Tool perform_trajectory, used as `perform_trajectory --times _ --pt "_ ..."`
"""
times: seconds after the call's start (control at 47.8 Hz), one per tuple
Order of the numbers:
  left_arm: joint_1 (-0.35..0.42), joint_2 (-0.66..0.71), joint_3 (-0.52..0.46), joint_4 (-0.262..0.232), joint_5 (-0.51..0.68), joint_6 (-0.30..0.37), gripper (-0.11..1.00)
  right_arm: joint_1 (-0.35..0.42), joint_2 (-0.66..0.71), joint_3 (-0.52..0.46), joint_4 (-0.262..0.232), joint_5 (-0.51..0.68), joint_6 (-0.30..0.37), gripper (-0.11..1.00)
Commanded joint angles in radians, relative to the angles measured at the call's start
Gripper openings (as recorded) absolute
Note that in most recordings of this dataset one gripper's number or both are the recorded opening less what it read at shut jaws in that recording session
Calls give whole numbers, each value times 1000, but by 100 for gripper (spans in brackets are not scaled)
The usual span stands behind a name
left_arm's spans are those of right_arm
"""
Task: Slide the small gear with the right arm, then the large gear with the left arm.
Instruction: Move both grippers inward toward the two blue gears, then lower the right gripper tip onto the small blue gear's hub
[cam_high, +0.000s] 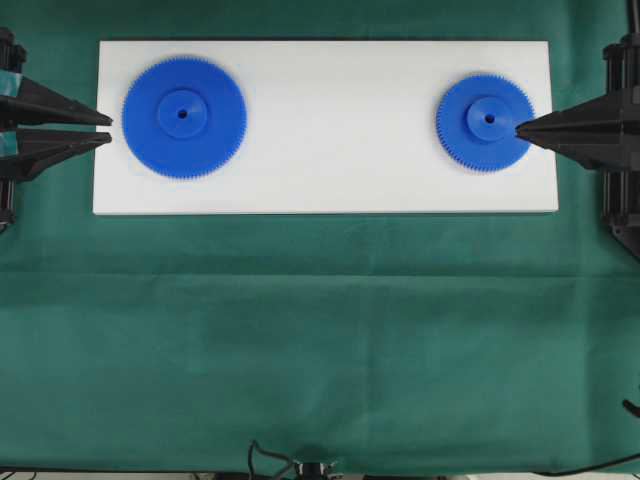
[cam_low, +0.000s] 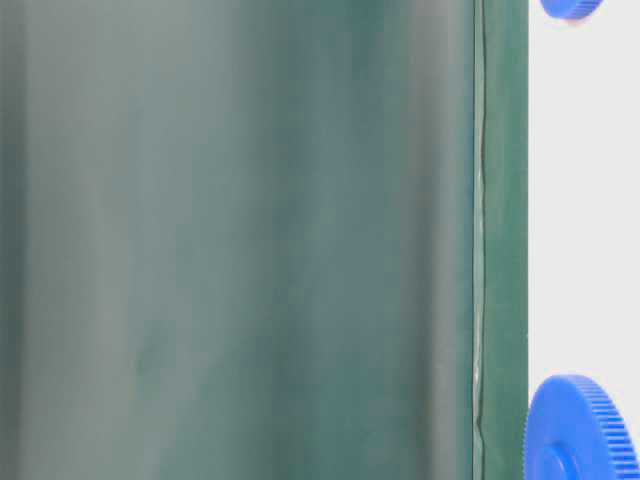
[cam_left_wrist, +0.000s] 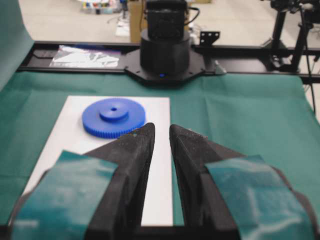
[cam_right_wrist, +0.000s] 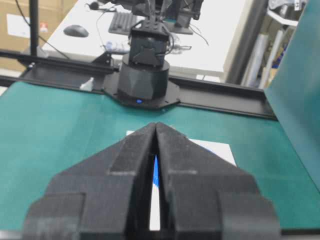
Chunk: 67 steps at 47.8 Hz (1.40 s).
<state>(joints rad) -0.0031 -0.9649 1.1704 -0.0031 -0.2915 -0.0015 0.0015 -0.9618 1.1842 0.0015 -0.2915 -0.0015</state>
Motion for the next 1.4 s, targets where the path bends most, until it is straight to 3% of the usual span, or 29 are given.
perform_trajectory --times 0.0,0.188,0.377,0.544,0.691,1.109,1.381 --pt "31 5 -11 -6 67 23 24 -9 2 -26 0 3 3 53" --pt "97 0 -11 -17 115 26 0 -51 -12 -57 20 176 11 52" --pt "187 21 -8 -17 147 26 0 -141 -15 -57 52 281 23 52" --pt "255 71 -9 -17 181 20 0 -276 3 -48 52 390 44 52" --pt "268 133 -14 -17 190 12 0 -367 66 -35 52 460 83 52" --pt "287 310 -52 -17 192 12 0 -380 308 -35 52 488 100 53" --pt "304 379 -67 -18 216 12 0 -380 356 -37 51 488 100 52"
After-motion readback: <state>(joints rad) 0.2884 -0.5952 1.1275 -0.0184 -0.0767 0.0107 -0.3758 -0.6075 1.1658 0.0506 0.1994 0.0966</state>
